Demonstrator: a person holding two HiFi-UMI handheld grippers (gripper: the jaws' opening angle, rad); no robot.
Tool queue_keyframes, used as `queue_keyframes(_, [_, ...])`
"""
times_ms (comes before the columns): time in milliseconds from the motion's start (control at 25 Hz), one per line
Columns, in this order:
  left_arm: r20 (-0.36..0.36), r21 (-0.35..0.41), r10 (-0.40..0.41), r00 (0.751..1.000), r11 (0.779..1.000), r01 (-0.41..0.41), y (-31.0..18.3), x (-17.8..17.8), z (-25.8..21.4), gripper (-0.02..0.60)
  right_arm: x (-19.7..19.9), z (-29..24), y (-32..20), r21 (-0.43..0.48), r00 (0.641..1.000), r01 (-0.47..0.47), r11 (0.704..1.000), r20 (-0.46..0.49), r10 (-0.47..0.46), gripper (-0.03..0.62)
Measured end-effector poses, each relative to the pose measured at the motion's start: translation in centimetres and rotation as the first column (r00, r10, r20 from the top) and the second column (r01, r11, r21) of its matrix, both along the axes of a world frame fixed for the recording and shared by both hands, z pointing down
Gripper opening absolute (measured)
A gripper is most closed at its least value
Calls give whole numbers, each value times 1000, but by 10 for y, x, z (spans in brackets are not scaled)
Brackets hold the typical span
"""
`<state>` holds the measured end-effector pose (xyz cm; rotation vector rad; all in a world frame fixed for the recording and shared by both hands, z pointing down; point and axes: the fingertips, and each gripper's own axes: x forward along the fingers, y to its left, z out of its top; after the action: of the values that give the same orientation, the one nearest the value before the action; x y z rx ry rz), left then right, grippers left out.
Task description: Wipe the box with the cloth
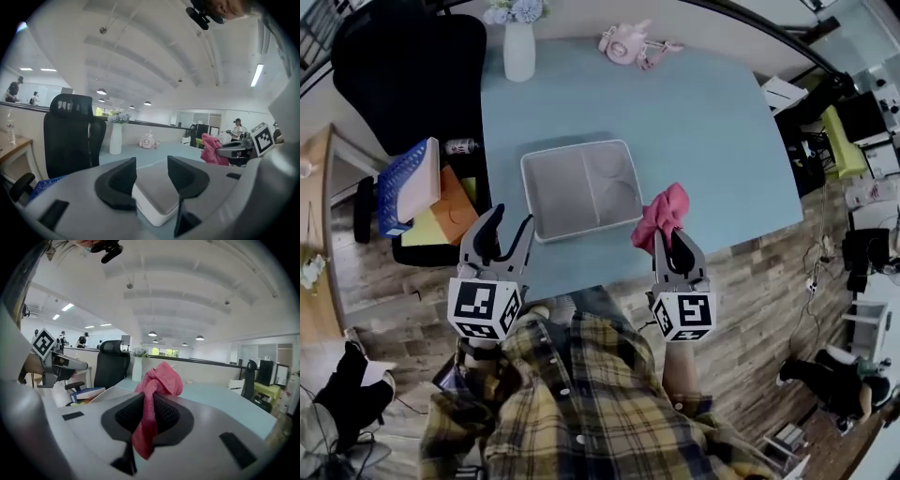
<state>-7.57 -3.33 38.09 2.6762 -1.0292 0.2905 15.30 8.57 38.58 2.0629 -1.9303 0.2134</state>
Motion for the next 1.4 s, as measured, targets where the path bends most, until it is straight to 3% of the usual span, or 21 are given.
queue_keyframes(240, [13,-7,-132,991,991,132,-33,29,-6,202,41,-6,-68,-4,989,148,989,6,-148,54])
queue_keyframes(440, [36,-12,-265,964,964,266,-48,37,0,202,56,-4,-119,5,956,294,956,8,-294,54])
queue_keyframes(640, [69,-24,-336,939,941,338,-52,37,8,202,58,3,-143,5,926,377,926,32,-377,54])
queue_keyframes(960, [105,-48,-346,932,935,352,-40,27,15,202,40,3,-144,17,905,422,906,51,-422,54])
queue_keyframes(1400, [120,-108,-277,953,951,290,-43,28,36,201,38,5,-144,11,925,378,926,46,-378,54])
